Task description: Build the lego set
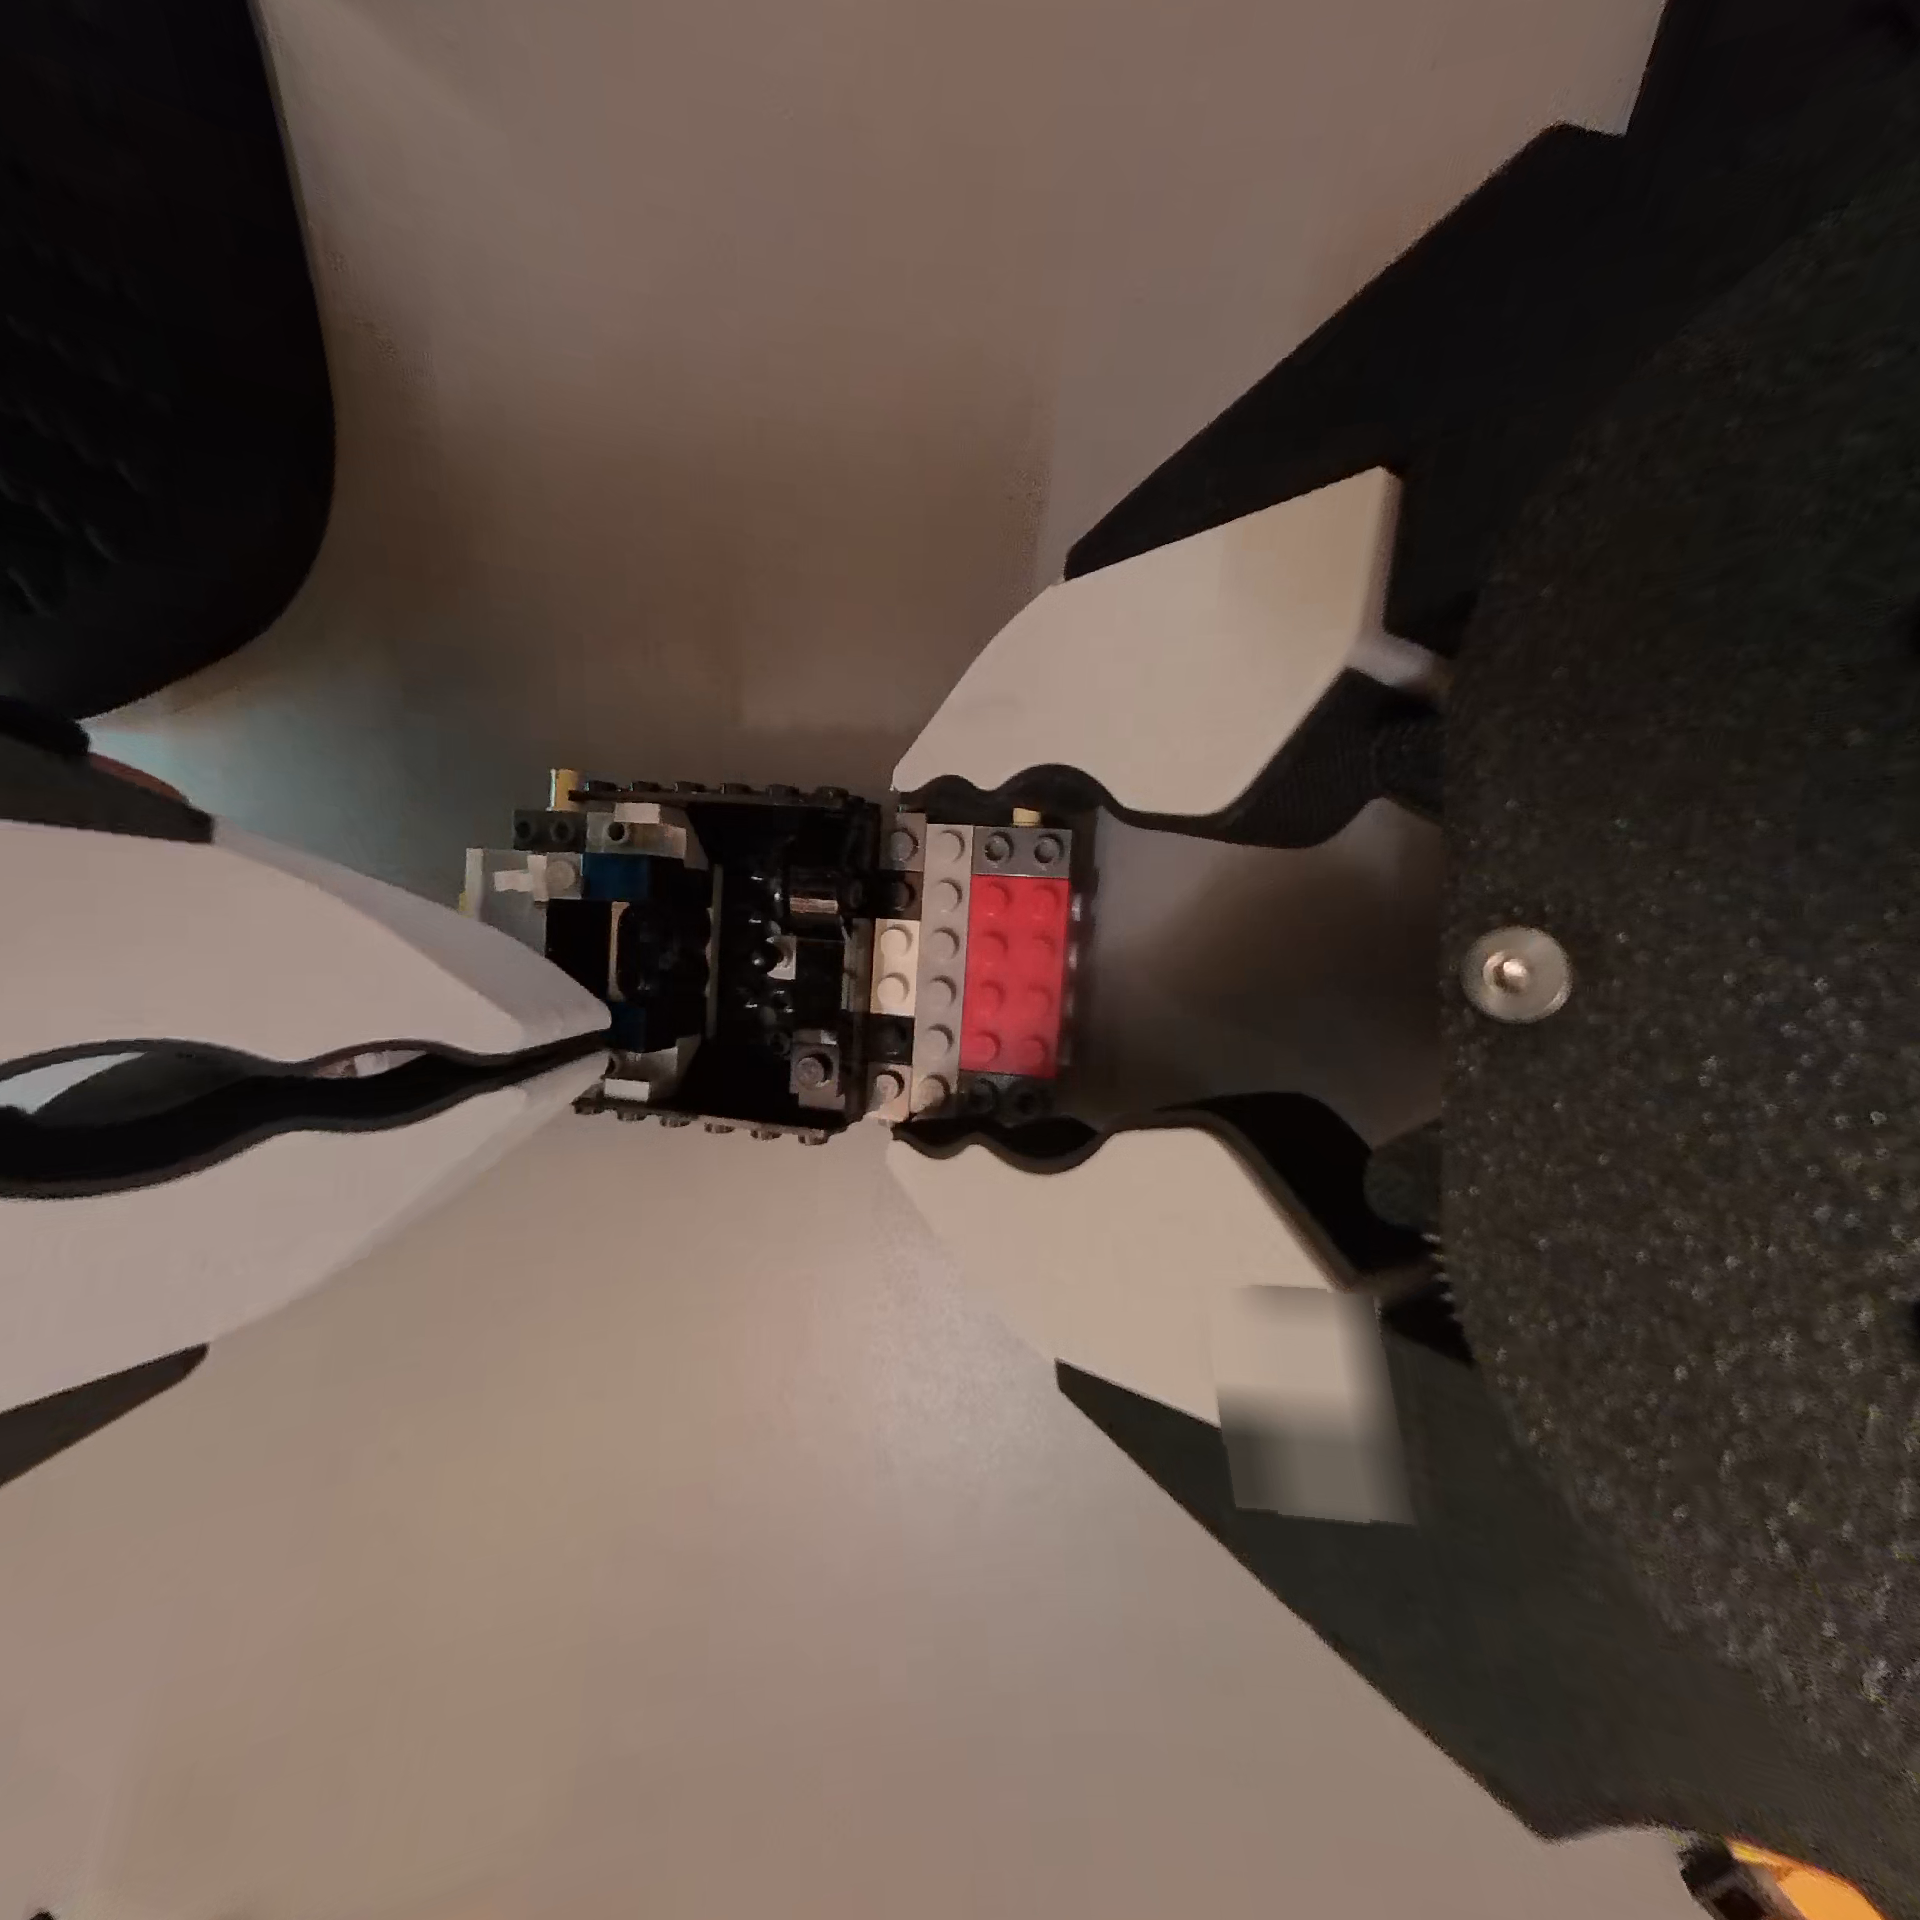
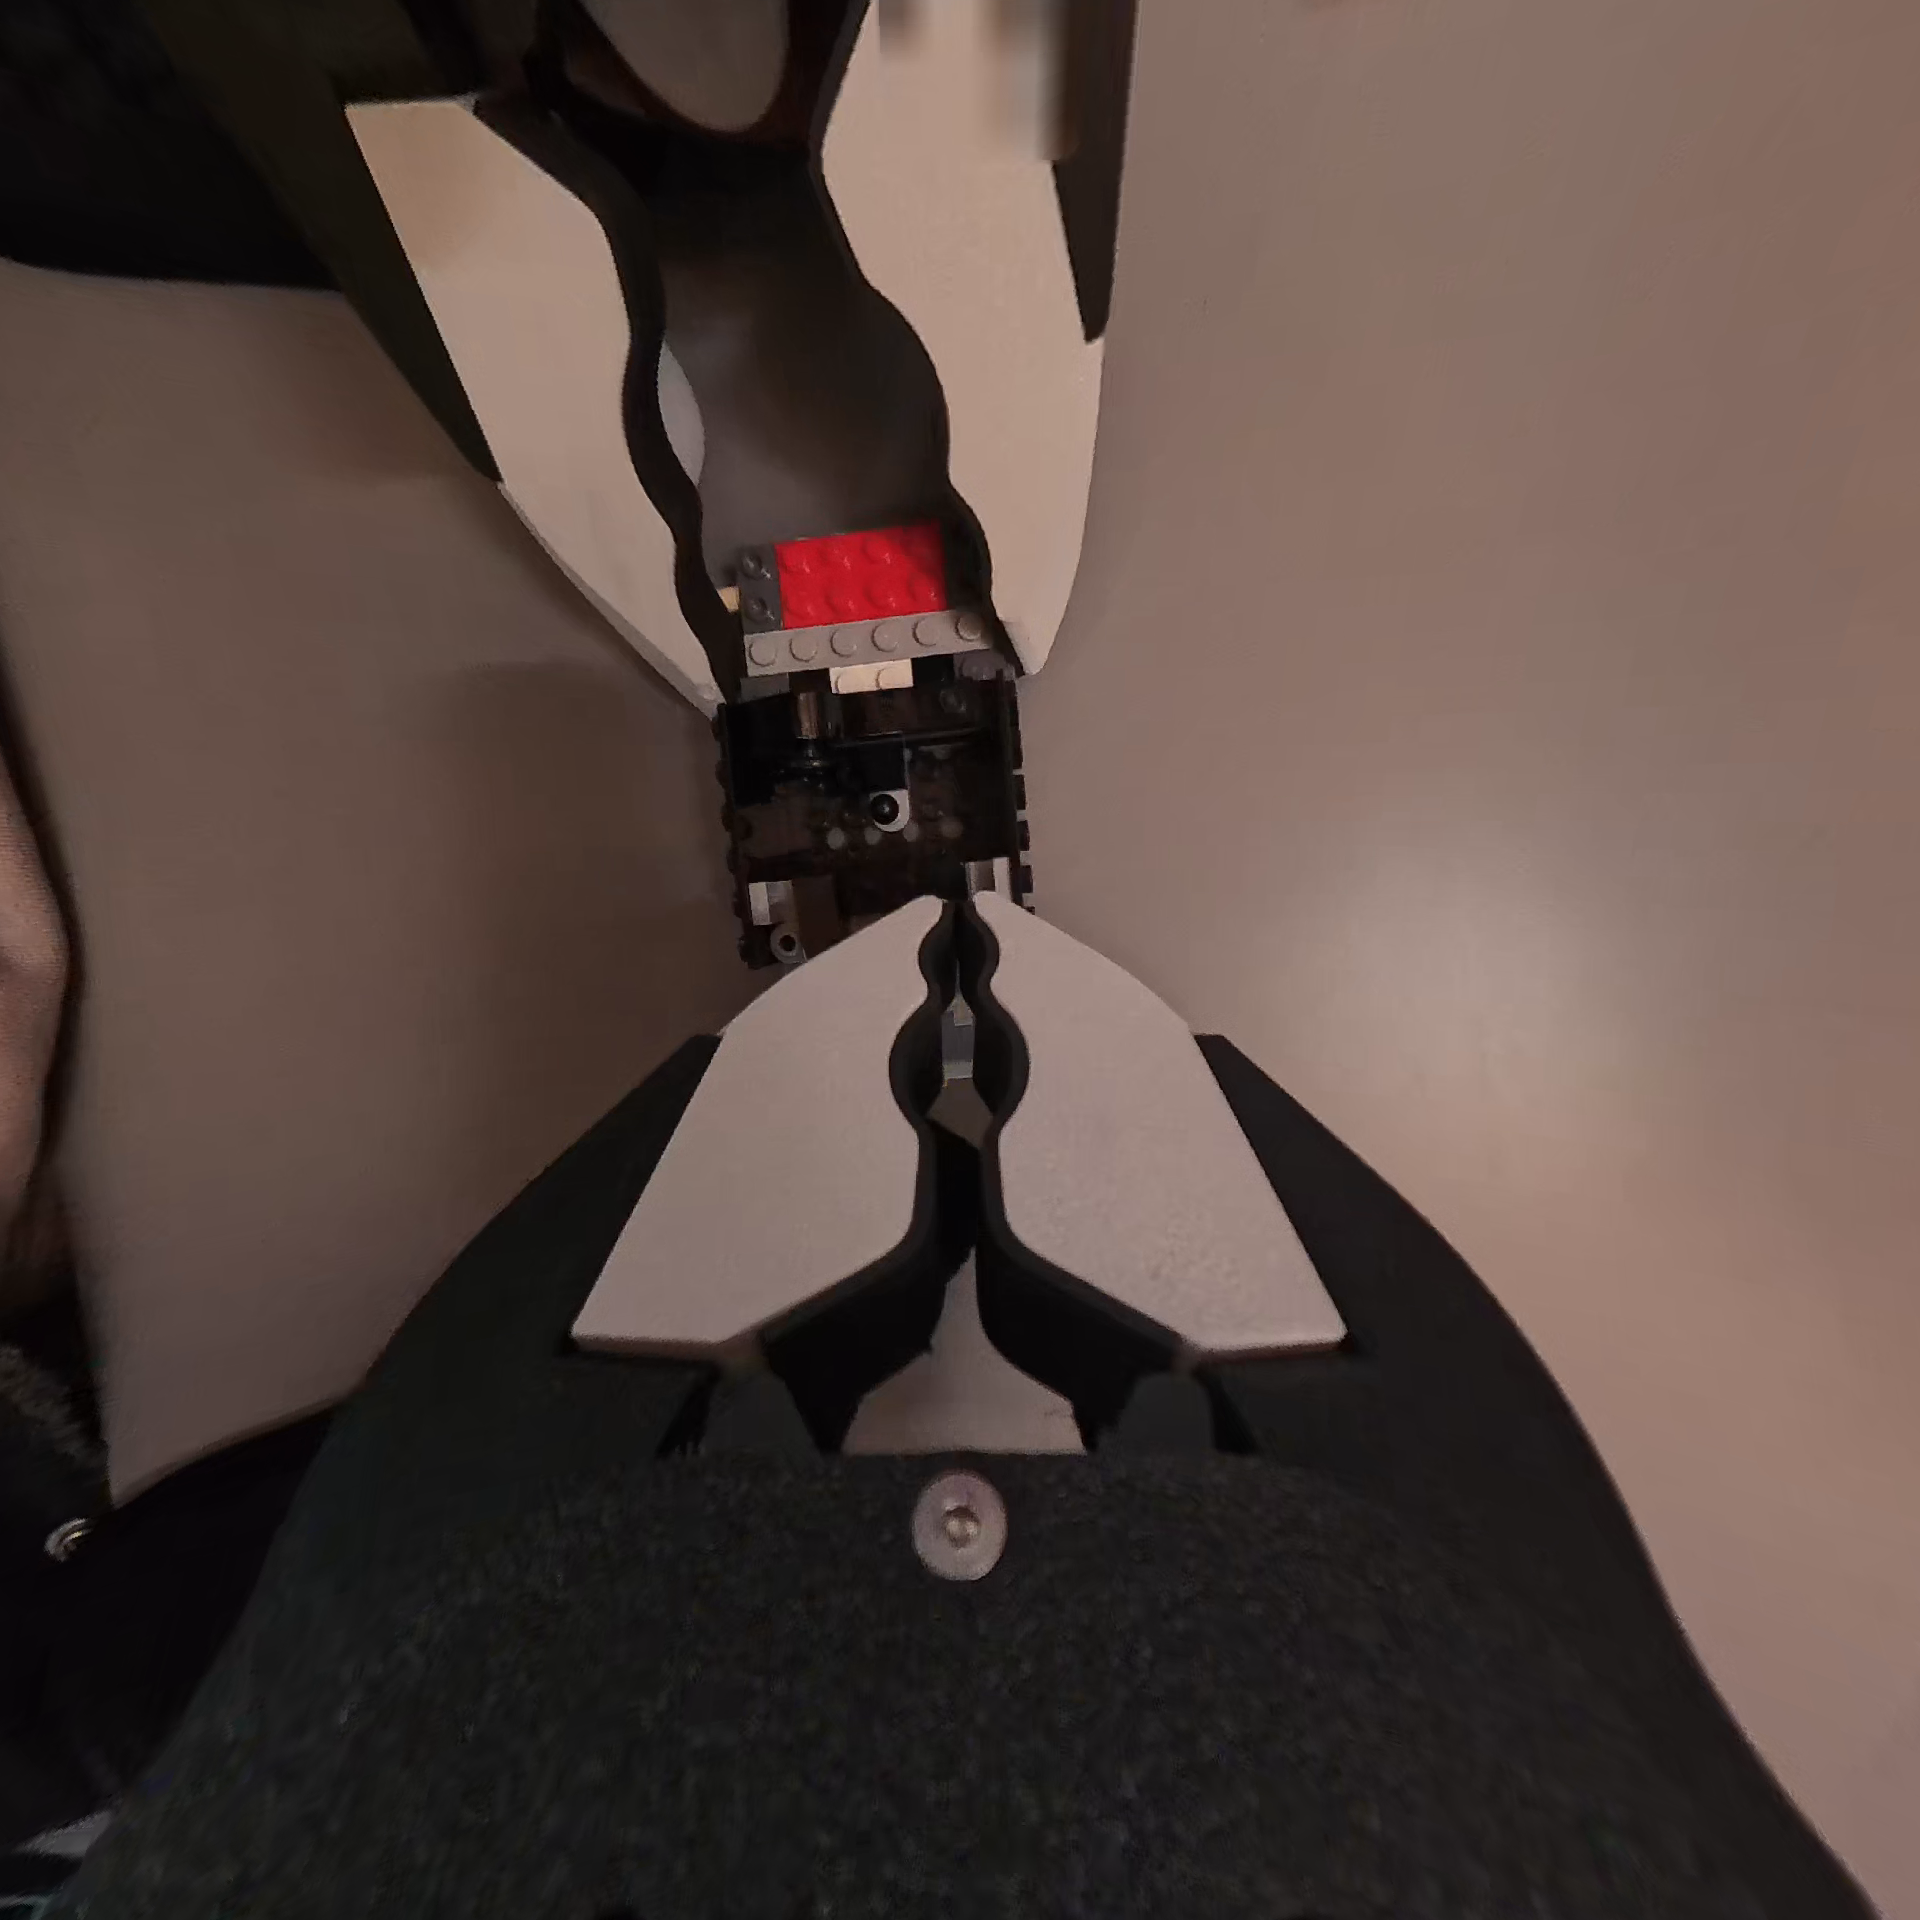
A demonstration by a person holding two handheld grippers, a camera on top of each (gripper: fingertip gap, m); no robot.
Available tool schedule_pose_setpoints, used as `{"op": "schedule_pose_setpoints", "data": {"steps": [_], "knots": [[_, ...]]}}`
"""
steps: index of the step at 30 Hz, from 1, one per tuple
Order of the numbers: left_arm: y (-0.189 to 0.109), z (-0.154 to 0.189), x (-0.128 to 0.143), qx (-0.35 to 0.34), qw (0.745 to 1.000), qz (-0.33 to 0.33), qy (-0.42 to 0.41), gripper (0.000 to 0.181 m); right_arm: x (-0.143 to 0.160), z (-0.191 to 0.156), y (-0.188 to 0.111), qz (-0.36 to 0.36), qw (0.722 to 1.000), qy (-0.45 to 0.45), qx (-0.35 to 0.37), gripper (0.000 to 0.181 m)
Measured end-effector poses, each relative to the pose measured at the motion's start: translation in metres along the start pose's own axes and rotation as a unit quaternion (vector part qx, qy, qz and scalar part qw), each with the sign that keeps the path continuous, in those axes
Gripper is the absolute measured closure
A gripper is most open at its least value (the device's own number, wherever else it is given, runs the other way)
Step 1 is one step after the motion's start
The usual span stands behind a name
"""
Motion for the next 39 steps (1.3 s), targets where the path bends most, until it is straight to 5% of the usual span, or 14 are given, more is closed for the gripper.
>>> {"op": "schedule_pose_setpoints", "data": {"steps": [14, 23, 39], "knots": [[0.000, 0.000, 0.000, -0.004, 1.000, -0.006, 0.007, 0.125, -0.003, -0.005, 0.001, -0.035, 0.998, -0.015, 0.044, 0.181], [0.000, 0.000, 0.000, -0.007, 1.000, -0.003, 0.011, 0.125, -0.002, -0.017, -0.019, 0.068, 0.997, 0.013, 0.030, 0.181], [0.000, -0.001, 0.000, -0.012, 1.000, -0.002, 0.013, 0.125, 0.000, -0.024, 0.002, -0.033, 0.999, -0.008, -0.007, 0.181]]}}
Point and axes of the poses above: each gripper's, where its closed fingertips meet, y out along the fingers, x out of its underside, z = x × y across the jaws, the point moved 5 cm from there along -y, back along the fingers, and after that the axes turned 6 degrees about y, right-handed, at the moved point
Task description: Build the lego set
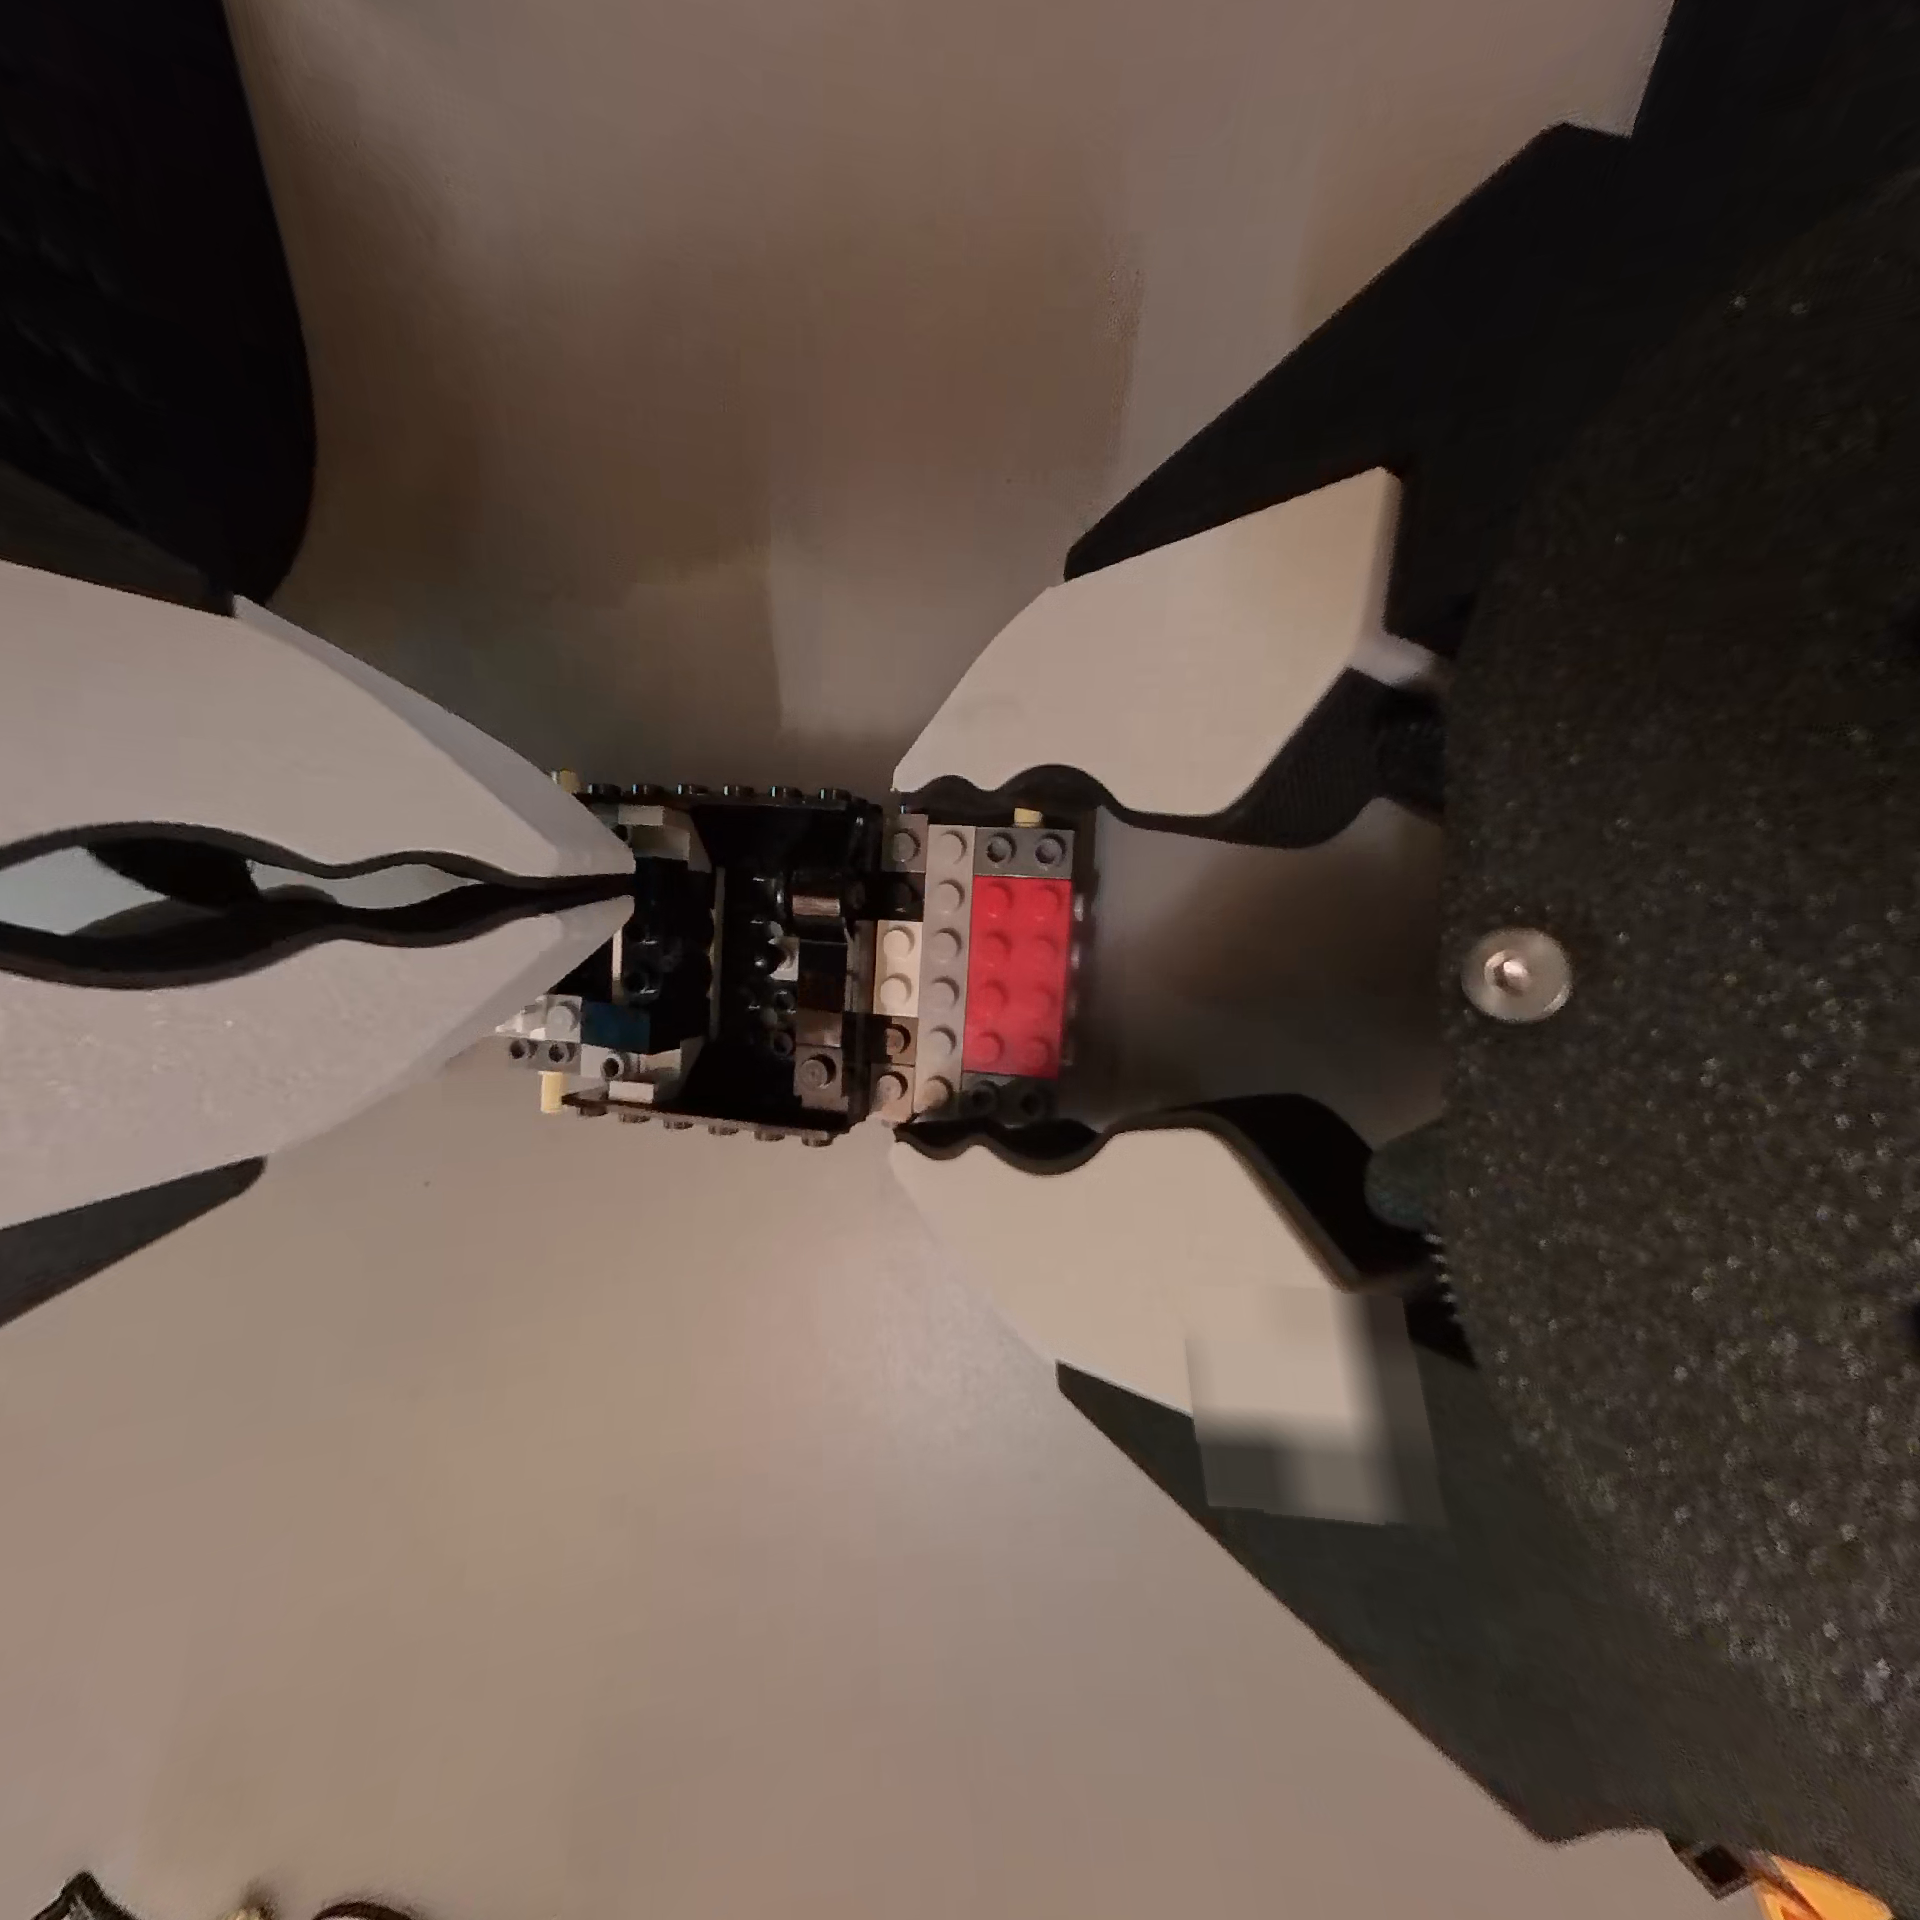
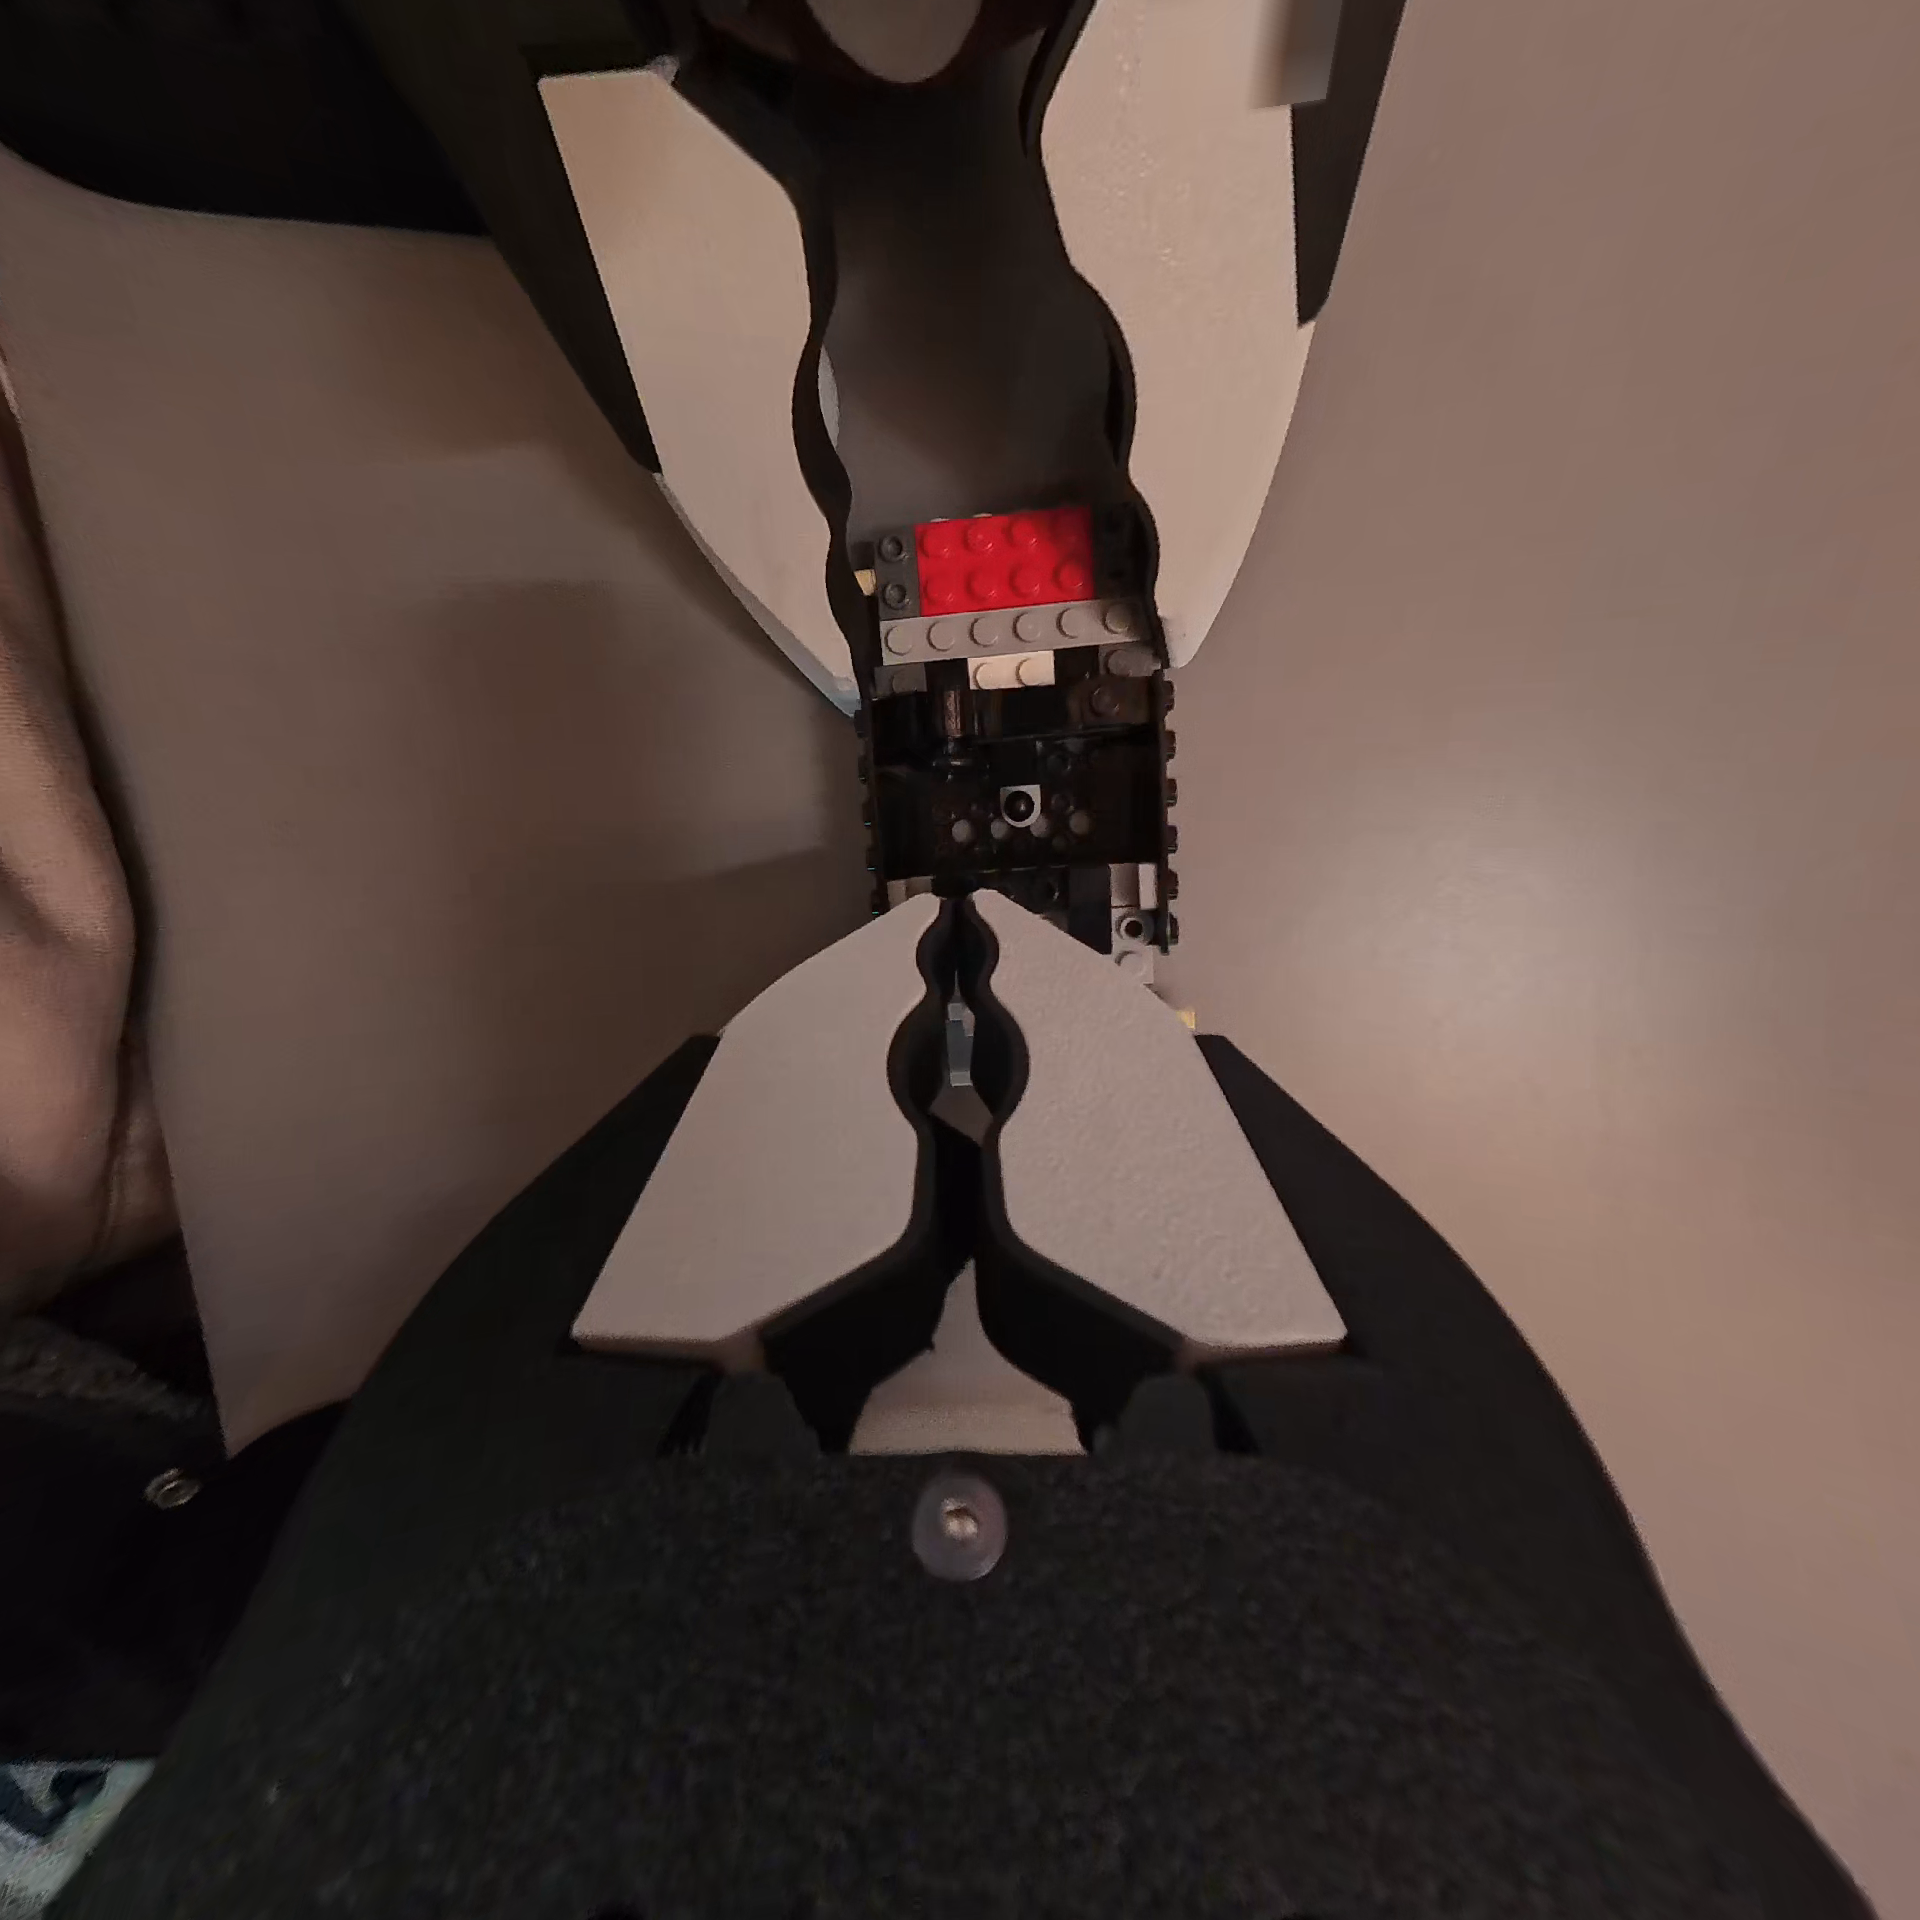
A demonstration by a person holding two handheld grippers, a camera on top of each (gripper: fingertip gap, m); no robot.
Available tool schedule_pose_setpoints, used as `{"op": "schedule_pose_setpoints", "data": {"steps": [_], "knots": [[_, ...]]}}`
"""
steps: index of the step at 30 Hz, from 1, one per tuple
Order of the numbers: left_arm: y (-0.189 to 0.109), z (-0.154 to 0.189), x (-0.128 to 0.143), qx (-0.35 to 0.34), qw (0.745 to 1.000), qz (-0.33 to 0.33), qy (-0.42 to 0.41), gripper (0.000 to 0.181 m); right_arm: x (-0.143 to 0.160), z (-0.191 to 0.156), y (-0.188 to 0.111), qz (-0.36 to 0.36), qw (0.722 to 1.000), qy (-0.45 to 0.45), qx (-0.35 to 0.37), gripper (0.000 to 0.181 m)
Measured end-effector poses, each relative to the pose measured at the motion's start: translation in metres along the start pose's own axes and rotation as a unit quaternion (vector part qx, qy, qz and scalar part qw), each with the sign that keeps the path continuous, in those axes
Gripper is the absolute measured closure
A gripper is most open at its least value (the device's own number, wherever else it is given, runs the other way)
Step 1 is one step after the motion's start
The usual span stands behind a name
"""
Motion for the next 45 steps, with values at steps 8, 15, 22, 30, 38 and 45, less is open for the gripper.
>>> {"op": "schedule_pose_setpoints", "data": {"steps": [8, 15, 22, 30, 38, 45], "knots": [[0.000, 0.000, 0.000, -0.001, 1.000, 0.000, 0.000, 0.125, -0.001, -0.001, -0.001, -0.016, 1.000, -0.011, 0.013, 0.181], [-0.001, -0.005, 0.001, -0.013, 1.000, 0.005, -0.011, 0.125, 0.040, 0.041, -0.058, 0.136, 0.980, 0.074, 0.126, 0.170], [0.000, -0.007, 0.001, -0.013, 1.000, 0.010, -0.017, 0.125, 0.077, 0.032, -0.017, 0.137, 0.982, 0.056, 0.114, 0.149], [0.000, -0.006, 0.001, -0.012, 1.000, 0.011, -0.017, 0.125, 0.069, 0.041, -0.019, 0.056, 0.996, -0.025, 0.063, 0.155], [0.000, -0.006, 0.001, -0.013, 1.000, 0.010, -0.016, 0.125, 0.070, 0.044, -0.011, 0.015, 0.999, -0.036, 0.038, 0.165], [0.000, -0.006, 0.000, -0.020, 1.000, 0.006, -0.014, 0.125, 0.023, 0.025, -0.037, 0.106, 0.992, -0.051, 0.053, 0.165]]}}
Point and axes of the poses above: each gripper's, where its closed fingertips meet, y out along the fingers, x out of its underside, z = x × y across the jaws, the point moved 5 cm from there along -y, back along the fingers, and after that the axes turned 6 degrees about y, right-handed, at the moved point
